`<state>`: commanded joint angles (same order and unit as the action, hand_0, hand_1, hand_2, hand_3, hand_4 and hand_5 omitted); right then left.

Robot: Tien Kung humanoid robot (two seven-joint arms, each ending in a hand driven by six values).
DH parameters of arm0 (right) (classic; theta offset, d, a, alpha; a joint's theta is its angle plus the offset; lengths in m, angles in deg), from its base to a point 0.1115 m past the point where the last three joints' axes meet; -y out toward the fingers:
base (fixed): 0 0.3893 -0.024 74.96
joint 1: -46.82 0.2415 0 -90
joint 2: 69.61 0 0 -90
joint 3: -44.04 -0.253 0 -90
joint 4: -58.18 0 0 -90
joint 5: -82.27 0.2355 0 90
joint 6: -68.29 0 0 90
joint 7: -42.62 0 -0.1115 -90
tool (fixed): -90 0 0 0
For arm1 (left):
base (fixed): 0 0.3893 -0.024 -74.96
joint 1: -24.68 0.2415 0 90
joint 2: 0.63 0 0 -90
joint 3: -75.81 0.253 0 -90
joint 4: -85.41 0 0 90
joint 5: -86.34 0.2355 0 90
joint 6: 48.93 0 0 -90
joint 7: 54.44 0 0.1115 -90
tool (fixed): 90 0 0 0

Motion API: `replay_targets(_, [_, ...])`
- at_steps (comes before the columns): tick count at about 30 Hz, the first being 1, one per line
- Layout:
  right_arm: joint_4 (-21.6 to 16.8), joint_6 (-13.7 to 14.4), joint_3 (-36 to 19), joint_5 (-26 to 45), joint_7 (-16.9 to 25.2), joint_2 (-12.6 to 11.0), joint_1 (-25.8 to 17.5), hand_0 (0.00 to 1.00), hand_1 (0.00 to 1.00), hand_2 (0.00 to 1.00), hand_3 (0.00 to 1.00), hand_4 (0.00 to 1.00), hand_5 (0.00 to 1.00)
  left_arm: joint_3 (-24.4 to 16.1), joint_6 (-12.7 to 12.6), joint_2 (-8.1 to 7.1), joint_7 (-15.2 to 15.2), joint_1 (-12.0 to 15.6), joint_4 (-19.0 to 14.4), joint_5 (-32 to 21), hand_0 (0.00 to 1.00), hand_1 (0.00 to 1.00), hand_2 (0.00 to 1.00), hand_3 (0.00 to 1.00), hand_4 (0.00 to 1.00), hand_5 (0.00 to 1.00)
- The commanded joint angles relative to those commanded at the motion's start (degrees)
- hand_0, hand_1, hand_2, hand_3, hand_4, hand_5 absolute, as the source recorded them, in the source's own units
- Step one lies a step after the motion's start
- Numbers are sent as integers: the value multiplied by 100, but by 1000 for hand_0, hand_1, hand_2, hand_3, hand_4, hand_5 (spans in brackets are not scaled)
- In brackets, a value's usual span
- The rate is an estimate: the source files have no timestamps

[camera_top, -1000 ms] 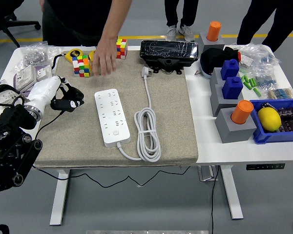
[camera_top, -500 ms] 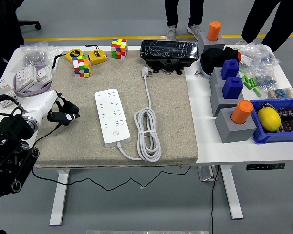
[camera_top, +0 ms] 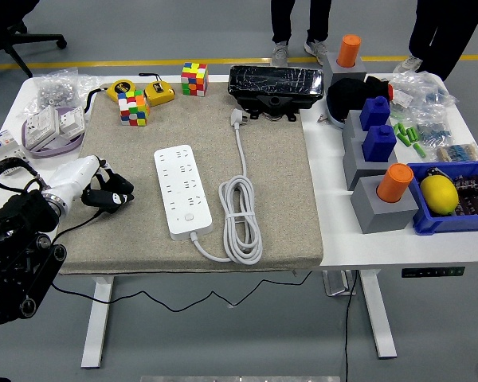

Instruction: Pick up the plug,place it near the board,insert it into the board,press the button

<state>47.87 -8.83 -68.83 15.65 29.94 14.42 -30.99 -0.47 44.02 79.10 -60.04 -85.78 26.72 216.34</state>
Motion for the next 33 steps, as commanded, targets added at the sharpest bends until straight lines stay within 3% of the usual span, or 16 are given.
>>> replay_targets(16, [0, 6, 15, 13, -22, -12, -2, 782, 693, 709, 755, 998, 998, 74, 151, -26, -38, -25, -52, 0, 334, 197, 296, 470, 982, 382])
replay_targets(33, [0, -8, -21, 12, 18, -5, 20, 782, 693, 710, 755, 998, 998, 18, 146, -55, -22, -79, -151, 0, 348, 202, 309, 488, 998, 412])
